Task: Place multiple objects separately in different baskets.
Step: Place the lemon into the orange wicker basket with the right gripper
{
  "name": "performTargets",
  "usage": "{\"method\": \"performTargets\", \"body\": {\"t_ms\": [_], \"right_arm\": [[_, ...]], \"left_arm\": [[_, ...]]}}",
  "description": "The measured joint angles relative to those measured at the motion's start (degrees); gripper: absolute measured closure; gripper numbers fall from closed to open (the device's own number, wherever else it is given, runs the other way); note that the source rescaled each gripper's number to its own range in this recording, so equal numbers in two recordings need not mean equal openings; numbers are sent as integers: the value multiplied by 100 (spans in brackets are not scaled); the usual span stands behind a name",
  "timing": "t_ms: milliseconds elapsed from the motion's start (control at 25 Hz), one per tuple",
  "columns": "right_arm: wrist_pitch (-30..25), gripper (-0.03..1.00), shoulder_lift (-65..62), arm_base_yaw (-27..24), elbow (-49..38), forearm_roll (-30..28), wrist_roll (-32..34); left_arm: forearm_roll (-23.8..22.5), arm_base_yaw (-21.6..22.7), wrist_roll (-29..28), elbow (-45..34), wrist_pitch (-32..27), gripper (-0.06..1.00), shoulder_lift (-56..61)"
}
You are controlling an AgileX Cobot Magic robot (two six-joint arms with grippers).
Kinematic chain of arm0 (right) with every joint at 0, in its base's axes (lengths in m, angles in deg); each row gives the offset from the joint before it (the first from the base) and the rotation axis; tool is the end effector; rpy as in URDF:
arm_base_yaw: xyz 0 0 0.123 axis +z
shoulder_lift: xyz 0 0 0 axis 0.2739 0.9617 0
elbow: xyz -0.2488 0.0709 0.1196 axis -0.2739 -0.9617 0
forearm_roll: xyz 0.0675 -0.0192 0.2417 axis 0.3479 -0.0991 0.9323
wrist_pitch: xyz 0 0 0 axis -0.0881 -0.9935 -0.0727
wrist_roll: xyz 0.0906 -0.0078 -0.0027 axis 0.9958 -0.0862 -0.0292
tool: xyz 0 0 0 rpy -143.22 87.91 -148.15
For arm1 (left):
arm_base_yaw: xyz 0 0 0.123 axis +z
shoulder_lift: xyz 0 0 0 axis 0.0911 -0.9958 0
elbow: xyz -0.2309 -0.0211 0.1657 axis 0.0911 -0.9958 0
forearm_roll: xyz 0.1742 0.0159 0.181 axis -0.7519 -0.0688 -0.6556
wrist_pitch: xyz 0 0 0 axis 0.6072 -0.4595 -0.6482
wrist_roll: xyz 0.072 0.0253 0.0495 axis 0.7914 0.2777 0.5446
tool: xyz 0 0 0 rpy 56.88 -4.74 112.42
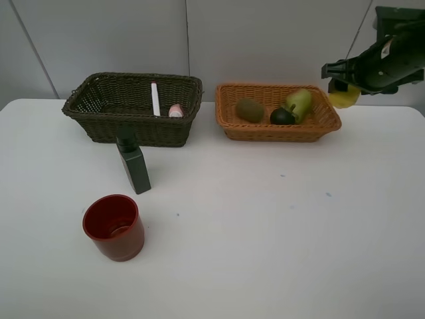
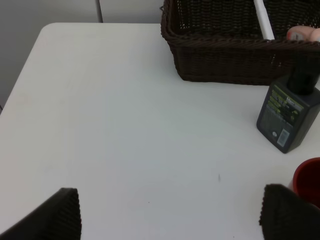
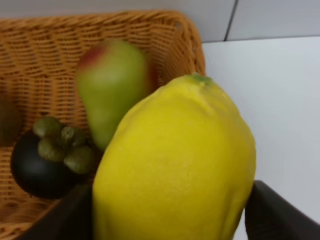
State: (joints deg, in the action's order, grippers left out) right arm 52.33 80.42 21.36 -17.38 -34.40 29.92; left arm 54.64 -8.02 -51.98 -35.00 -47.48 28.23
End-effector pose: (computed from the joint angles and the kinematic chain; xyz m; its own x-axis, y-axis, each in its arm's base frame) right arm 0.3667 0.0239 0.2305 -0.7179 -0.0206 -0.6958 0.0251 0.9981 -0.0555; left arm -0.0065 0.0066 0.2772 -0.4505 -0.0610 -0.8907 -0.0502 0.9978 -0.0429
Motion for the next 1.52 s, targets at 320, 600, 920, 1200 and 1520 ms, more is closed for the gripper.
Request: {"method": "performTargets", "body": {"t_ms": [320,600,920,1200,1520], "right_arm": [[418,37,399,0,0,210,-829],[545,37,735,0,390,909,-1621],[402,37,1085,0,784,944,-1635],[358,37,1244,0,809,949,-1635],[353,37,1426,0,819,954,-1635]], "left_arm": [[0,0,0,0,0,1,0],[0,0,0,0,0,1,0],[0,0,0,0,0,1,0],[0,0,0,0,0,1,0],[0,0,0,0,0,1,0]]}}
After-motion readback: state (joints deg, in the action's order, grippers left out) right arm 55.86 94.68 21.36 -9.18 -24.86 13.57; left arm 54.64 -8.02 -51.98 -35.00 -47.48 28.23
